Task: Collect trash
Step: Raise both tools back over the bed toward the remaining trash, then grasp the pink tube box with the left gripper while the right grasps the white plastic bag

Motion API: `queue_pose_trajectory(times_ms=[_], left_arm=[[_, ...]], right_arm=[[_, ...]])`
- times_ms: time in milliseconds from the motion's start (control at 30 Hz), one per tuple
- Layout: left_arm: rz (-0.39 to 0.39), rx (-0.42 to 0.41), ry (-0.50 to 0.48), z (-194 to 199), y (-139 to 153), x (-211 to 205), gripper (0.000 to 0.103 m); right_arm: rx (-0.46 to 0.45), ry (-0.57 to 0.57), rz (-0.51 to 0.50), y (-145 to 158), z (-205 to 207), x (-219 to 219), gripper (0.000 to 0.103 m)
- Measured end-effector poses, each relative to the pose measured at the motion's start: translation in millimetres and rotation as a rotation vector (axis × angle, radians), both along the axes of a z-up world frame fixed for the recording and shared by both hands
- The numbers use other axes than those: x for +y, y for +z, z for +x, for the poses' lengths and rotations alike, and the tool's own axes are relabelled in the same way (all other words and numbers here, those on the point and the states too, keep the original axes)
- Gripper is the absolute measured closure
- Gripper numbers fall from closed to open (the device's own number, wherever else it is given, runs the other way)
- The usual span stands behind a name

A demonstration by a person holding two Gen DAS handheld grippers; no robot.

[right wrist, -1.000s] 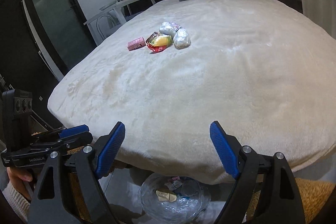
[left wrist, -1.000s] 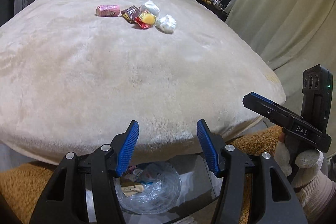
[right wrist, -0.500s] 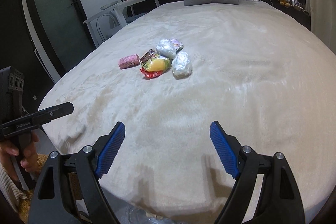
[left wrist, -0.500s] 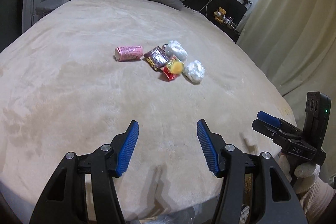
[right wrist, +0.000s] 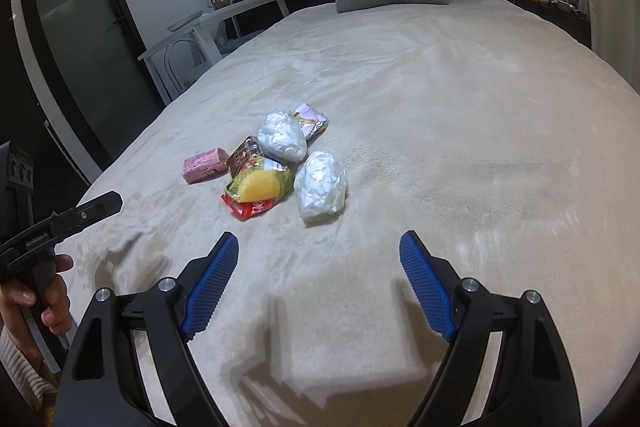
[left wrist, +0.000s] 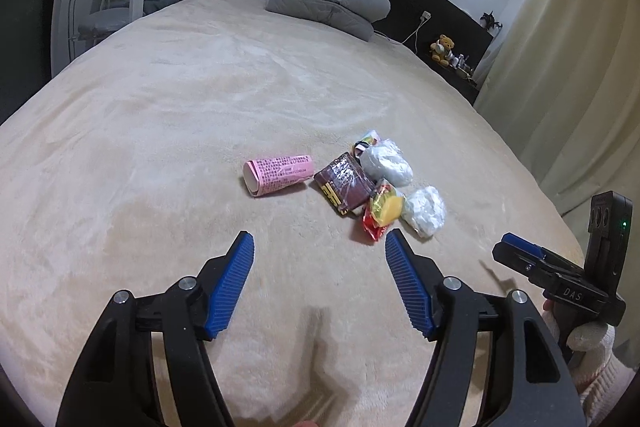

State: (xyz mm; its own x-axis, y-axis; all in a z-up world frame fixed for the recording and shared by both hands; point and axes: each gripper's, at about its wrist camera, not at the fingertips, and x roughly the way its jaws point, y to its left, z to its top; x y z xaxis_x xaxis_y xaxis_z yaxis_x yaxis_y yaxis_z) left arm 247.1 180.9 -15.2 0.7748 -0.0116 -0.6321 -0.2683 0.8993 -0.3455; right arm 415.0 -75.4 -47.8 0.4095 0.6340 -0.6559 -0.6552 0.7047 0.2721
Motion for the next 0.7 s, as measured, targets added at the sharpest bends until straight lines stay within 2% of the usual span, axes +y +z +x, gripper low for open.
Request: queue_pose_trajectory(times_ms=[267, 333, 433, 700], left_arm=[[0.023, 0.034, 0.037, 43.0, -19.3, 20.1, 0.035], [0.021, 0.041, 0.044, 53.1, -24.3, 24.4, 0.027], [0.023, 0.052, 0.057, 66.7, -29.8, 30.2, 0.025], [-0.012, 0.095, 0.114, 100.3, -45.0, 43.0, 0.025]], right_arm=[[0.01, 0.036, -0.016, -16.6, 32.0, 24.9, 0.021], [0.017, 0.047, -0.016, -20.8, 38.5, 30.4, 0.021], [0.02, 0.057, -0.018, -24.4, 47.9, 39.3, 0.023], [0.056, 0.094, -0.039, -32.9, 63.2, 58.8, 0.044]])
